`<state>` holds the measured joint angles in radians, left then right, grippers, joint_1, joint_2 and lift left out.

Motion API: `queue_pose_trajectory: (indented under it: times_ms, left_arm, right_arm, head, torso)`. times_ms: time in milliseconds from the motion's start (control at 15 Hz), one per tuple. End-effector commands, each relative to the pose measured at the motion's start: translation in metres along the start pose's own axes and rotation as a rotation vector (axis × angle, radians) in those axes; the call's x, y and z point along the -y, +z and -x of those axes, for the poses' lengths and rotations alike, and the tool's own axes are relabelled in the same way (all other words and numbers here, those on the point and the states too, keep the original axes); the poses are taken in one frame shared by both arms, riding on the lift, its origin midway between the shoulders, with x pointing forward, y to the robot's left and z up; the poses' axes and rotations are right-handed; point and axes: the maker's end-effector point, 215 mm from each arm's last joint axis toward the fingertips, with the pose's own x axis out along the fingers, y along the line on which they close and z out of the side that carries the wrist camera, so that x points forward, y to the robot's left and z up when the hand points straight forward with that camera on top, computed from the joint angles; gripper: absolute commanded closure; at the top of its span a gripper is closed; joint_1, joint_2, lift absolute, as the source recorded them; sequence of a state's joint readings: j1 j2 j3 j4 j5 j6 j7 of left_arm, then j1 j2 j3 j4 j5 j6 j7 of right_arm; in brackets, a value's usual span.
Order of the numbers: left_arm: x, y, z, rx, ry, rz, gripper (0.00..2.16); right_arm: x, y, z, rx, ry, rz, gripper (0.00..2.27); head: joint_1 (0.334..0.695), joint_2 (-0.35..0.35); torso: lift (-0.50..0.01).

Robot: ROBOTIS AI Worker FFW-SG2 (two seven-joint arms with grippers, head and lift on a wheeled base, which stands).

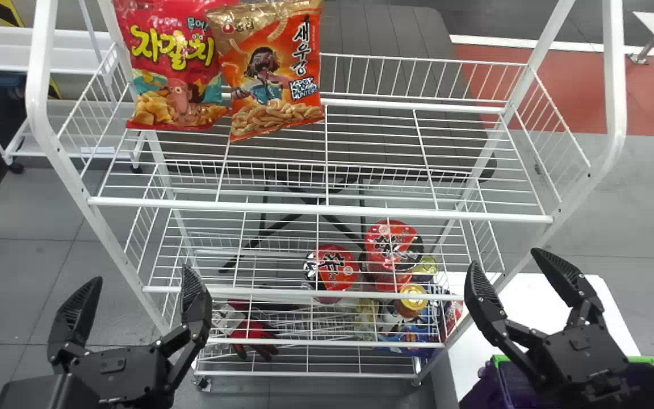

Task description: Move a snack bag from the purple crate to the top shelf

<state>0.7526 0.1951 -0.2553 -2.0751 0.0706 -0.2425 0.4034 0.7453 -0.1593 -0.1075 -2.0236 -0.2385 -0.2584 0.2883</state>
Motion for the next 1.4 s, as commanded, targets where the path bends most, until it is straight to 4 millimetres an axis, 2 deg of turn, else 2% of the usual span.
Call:
queue_pose_trajectory:
  times_ms: [0, 1333]
  left_arm:
    - [0.002, 0.000, 0.000, 0.001, -0.004, 0.001, 0.00]
    - [0.000, 0.009, 0.004, 0.031, 0.011, 0.023, 0.00]
  right_arm:
    - [0.001, 0.000, 0.000, 0.000, -0.002, -0.001, 0.14]
    - [0.004, 0.001, 0.001, 0.001, -0.003, 0.006, 0.14]
  head:
    - [0.695, -0.082]
    - [0.695, -0.088]
  torso:
    - [-0.109]
    - [-0.189]
